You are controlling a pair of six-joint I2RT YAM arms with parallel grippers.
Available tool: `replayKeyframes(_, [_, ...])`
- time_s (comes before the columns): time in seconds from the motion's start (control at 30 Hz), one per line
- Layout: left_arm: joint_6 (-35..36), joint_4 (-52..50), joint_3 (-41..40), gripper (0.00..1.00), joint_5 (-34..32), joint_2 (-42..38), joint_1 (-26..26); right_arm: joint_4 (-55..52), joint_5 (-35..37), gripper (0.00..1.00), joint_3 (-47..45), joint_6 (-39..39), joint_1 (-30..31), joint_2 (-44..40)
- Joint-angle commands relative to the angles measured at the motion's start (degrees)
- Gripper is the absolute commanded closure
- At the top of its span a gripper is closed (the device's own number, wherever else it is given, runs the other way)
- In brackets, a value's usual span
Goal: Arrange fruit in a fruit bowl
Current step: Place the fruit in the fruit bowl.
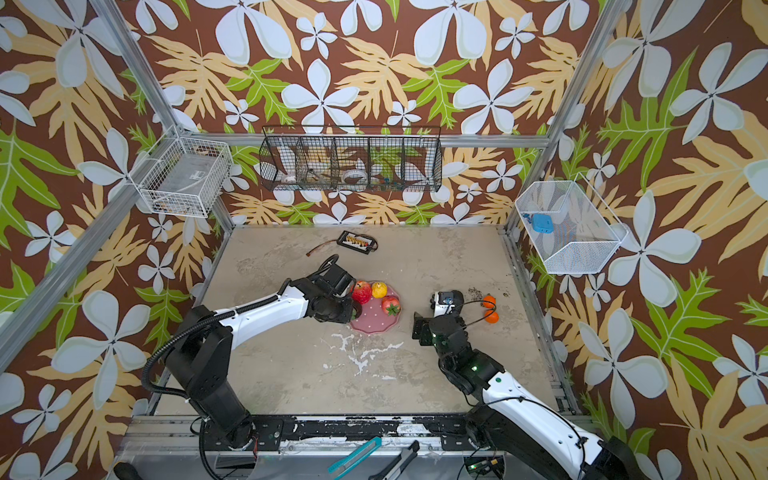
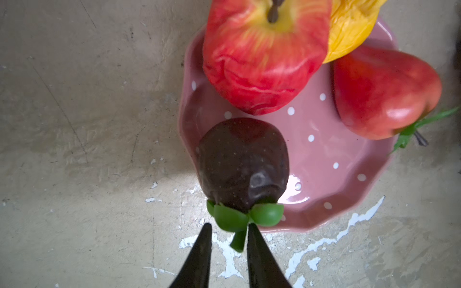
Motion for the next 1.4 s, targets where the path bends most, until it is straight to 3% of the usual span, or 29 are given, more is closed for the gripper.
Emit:
replayKeyframes(0.0, [-0.27,-0.12,-0.16,0.7,-0.82,-0.63,0.01,0.74,0.59,0.13,0.35,-0.38,0.04,0.03])
replayKeyframes(0.63, [-3.6,9.47,-8.97,0.55,1.4,-12.9,0.01,-3.47,5.15,0.13,3.91,0.28,-0.04,1.8])
replayKeyframes(1.07, [-8.85,36.15,-30.96,0.42,-3.14,-34.58,0.01,-6.56,5.41,0.13,8.82,-0.96,-5.1,5.64])
replayKeyframes(1.37, [-9.2,43.13,-41.05,0.37,-8.7,-43.44,0.01,-8.19,-0.54,0.13,11.54,0.79,-12.58,9.14])
